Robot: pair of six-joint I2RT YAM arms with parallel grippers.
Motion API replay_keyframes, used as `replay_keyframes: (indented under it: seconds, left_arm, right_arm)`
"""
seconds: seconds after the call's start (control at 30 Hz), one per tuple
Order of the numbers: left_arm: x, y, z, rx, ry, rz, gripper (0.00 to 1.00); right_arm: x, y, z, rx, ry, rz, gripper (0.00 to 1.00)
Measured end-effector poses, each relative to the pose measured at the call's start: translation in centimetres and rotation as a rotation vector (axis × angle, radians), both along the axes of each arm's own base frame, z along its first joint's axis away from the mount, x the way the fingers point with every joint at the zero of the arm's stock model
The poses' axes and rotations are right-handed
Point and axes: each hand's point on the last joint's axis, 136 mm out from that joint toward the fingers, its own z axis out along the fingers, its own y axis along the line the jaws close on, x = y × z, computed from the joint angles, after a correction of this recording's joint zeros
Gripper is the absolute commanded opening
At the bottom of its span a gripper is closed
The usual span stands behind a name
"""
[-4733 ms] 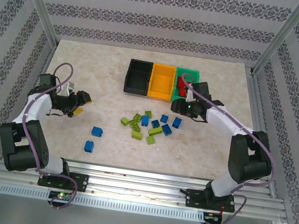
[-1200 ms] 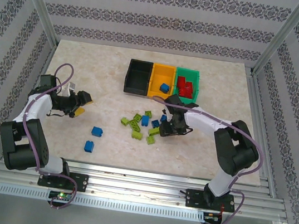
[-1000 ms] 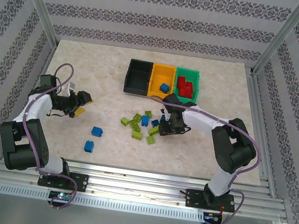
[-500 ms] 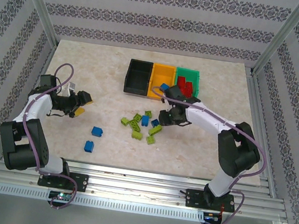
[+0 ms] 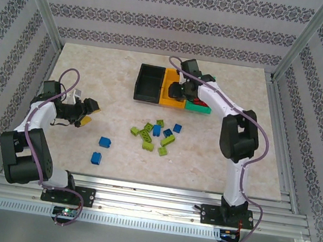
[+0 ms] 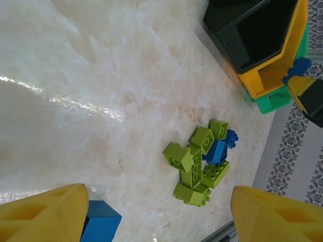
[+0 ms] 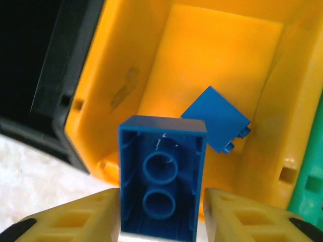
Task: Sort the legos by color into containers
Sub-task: Place the lego in the container.
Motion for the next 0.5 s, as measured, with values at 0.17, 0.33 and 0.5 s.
replay_keyframes:
  seconds: [0.17, 0.33, 0.5]
  left_arm:
    - [0.0, 0.0, 0.0, 0.000, 0.000, 0.000, 0.75]
    - [0.0, 0.0, 0.0, 0.000, 0.000, 0.000, 0.75]
    - [0.0, 0.0, 0.0, 0.000, -0.001, 0.000, 0.75]
  right_arm:
    - [-0.1, 0.1, -0.4, 0.011, 0.021, 0.005, 0.53]
    - [-4.2, -0.3, -1.3, -0.010, 0.068, 0.030, 0.53]
    - [-9.2, -1.3, -1.9, -0.034, 0.116, 0.054, 0.53]
